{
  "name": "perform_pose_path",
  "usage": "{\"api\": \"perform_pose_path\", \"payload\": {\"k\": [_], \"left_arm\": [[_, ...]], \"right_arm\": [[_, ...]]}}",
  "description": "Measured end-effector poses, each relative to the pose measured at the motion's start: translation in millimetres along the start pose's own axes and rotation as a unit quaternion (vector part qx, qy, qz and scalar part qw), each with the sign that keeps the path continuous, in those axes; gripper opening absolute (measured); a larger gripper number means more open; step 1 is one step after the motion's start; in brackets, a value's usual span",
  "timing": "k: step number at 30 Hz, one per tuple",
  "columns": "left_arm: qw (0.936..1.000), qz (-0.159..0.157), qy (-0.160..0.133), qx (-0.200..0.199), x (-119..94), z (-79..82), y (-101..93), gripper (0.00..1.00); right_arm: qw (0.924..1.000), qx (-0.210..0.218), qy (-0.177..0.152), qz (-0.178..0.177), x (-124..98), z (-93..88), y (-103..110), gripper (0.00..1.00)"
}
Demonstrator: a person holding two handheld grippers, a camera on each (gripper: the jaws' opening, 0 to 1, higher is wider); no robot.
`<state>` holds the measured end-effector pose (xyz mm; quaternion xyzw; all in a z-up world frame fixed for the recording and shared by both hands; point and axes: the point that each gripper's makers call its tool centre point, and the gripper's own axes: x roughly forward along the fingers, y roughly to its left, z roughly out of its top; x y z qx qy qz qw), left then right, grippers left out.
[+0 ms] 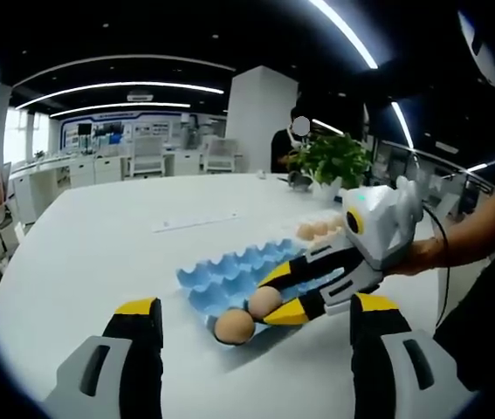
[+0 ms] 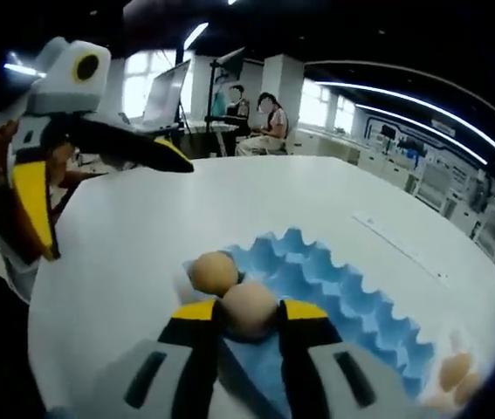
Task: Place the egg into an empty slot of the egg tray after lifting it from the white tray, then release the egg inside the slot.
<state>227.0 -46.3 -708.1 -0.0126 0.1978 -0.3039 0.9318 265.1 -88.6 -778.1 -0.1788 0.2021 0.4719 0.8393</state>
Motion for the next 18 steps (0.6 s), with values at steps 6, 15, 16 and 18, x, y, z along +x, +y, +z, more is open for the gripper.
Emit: {"api": "perform_pose_path", "payload": {"k": [6,15,16,18], "left_arm": [[1.0000,0.001,-0.002,0.002,-1,1.5,1.0,0.88],[0.9998,0.000,-0.016,-0.014,-1,8.8,1.0,0.89],[0.9998,0.001,-0.014,-0.011,-2,8.4,1.8,0.89],[0.9999,0.001,-0.014,-0.010,-2,9.0,2.2,0.89]], "right_arm": [[1.0000,-0.004,-0.006,-0.003,-6,-3.1,1,0.27],[0.9979,0.049,-0.031,-0.028,-27,-5.9,-9,0.25],[0.9970,0.062,-0.035,-0.032,-32,-6.8,-11,0.25],[0.9959,0.068,-0.037,-0.047,-40,-9.8,-19,0.26]]}}
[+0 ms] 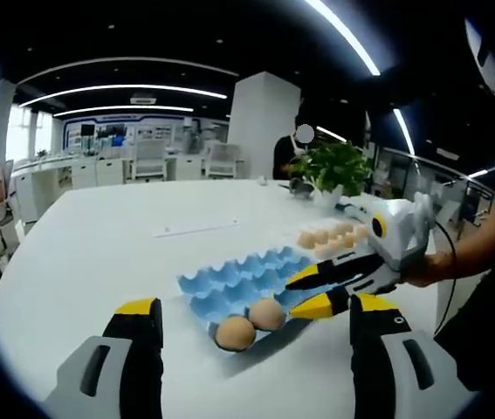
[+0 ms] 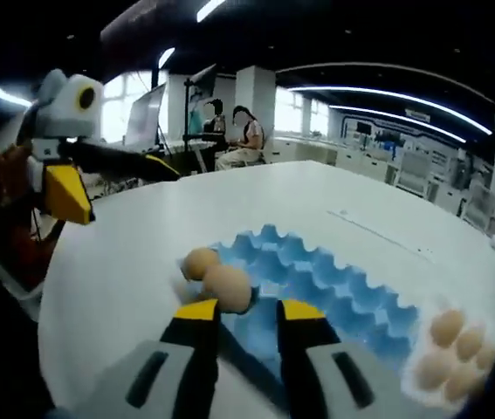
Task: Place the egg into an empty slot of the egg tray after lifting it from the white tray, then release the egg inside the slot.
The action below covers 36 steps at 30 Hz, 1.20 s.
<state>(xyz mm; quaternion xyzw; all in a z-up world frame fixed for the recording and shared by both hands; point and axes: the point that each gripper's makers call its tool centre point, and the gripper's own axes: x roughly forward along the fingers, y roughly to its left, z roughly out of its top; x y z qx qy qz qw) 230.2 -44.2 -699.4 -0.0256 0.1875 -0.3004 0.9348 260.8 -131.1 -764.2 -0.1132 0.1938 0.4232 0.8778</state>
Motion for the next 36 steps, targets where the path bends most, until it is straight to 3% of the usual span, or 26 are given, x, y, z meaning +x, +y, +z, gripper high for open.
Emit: {"api": "perform_pose_path", "payload": {"k": [11,22,29,33,36], "left_arm": [[1.0000,-0.004,0.004,0.005,1,0.2,-1.1,0.88],[0.9999,-0.009,0.007,0.009,3,0.2,-2.9,0.88],[0.9999,-0.008,0.007,0.009,3,-0.7,-2.5,0.88],[0.9999,-0.011,0.010,0.009,3,-2.3,-3.9,0.88],[0.9999,-0.010,0.010,0.009,3,-2.7,-3.5,0.88]], "right_arm": [[0.9966,0.044,0.006,-0.069,-40,-21.5,-38,0.27],[0.9828,0.080,0.030,-0.164,-88,-54.3,-87,0.27],[0.9609,0.100,0.034,-0.256,-131,-70.0,-126,0.27],[0.9435,0.108,0.027,-0.312,-159,-76.0,-149,0.27],[0.9337,0.125,0.022,-0.335,-173,-80.8,-161,0.27]]}}
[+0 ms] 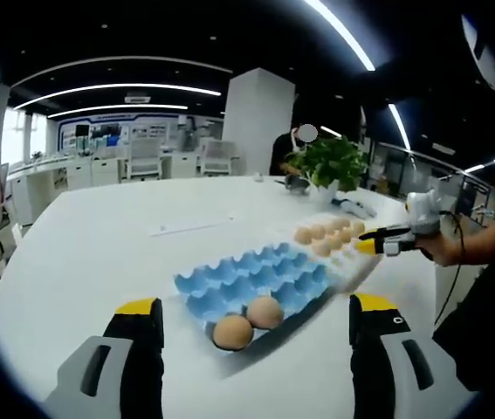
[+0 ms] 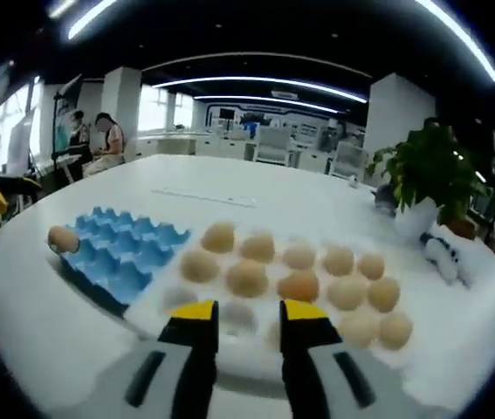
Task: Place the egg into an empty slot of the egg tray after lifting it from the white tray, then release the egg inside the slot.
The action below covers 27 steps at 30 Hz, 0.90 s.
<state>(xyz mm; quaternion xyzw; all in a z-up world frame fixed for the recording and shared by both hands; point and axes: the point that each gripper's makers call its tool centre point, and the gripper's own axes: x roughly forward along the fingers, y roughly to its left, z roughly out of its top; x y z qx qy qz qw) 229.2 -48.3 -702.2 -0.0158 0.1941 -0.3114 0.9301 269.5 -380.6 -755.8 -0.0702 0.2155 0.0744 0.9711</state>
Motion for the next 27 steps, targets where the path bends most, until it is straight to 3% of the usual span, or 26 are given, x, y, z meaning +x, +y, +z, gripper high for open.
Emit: {"api": "perform_pose_path", "payload": {"k": [7,15,21,24,27], "left_arm": [[1.0000,0.002,0.001,0.001,-1,0.0,1.1,0.88],[1.0000,0.006,0.002,0.007,-3,-0.9,1.5,0.87],[0.9998,-0.007,-0.004,0.019,-3,1.8,-5.0,0.73],[0.9997,-0.008,-0.022,-0.012,-3,7.3,-3.8,0.78],[0.9997,0.000,-0.026,0.004,-3,9.1,-0.5,0.85]], "right_arm": [[0.9986,0.036,0.007,-0.039,4,-7.8,-27,0.27],[0.9977,0.041,0.036,-0.040,15,-24.0,-28,0.28],[0.9972,0.056,0.034,-0.036,14,-25.1,-29,0.27],[0.9973,0.053,0.036,-0.035,15,-25.1,-29,0.27],[0.9974,0.052,0.037,-0.033,15,-25.3,-29,0.27]]}}
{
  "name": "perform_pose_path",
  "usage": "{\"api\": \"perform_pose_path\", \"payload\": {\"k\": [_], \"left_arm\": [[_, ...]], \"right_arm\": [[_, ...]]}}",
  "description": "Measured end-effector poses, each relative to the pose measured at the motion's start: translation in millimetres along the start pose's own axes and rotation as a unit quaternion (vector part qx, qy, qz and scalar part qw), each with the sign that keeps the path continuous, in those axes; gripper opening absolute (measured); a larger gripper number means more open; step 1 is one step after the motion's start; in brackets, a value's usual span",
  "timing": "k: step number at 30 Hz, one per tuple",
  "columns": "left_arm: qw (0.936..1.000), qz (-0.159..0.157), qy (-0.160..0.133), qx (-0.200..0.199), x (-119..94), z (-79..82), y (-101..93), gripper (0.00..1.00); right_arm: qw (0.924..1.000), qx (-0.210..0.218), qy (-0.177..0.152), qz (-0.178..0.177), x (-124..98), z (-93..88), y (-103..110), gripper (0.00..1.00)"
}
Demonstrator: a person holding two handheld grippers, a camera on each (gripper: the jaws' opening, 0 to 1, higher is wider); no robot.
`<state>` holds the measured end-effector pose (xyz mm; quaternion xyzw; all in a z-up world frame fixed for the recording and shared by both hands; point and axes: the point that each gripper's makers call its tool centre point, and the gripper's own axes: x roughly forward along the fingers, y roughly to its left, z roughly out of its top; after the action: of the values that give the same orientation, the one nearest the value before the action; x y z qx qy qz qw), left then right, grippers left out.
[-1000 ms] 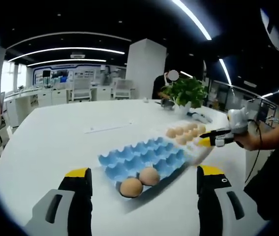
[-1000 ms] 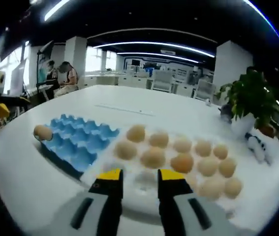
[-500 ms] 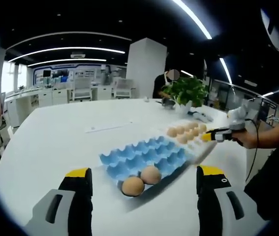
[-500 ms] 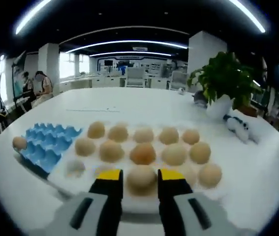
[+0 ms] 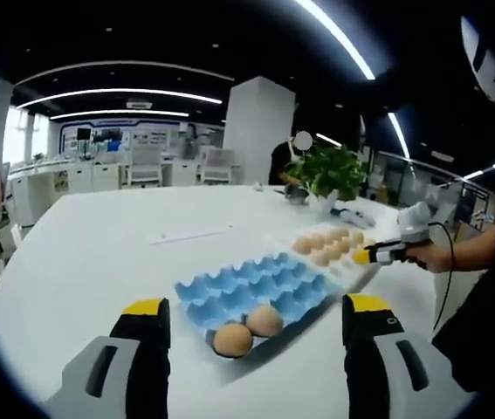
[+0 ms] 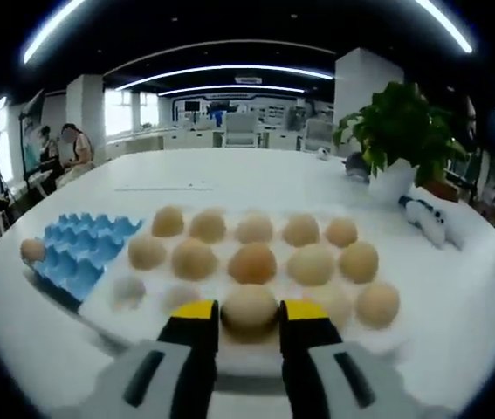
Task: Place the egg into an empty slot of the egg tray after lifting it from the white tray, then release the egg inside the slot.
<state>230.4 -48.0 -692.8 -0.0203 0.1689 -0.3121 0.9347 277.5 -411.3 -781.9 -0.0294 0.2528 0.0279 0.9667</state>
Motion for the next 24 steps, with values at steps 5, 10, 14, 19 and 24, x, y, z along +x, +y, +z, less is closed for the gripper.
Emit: {"api": "perform_pose_path", "payload": {"k": [5,10,14,19,24], "left_arm": [[0.9995,-0.001,0.016,-0.026,2,-6.4,0.2,0.93],[0.9986,-0.001,0.020,-0.049,2,-10.2,-0.8,0.98],[0.9986,0.003,0.016,-0.050,1,-9.3,1.3,0.99],[0.9985,0.005,0.015,-0.051,0,-9.3,1.6,0.99],[0.9986,0.002,0.019,-0.049,1,-11.6,-1.0,0.99]], "right_arm": [[1.0000,-0.003,0.004,0.000,0,0.1,0,0.27],[1.0000,-0.003,0.005,0.000,0,-0.3,0,0.27],[1.0000,-0.004,0.006,0.000,0,-0.6,0,0.27],[0.9999,-0.007,0.007,0.000,0,-0.8,0,0.27],[0.9998,-0.020,0.008,0.003,0,-0.2,1,0.26]]}}
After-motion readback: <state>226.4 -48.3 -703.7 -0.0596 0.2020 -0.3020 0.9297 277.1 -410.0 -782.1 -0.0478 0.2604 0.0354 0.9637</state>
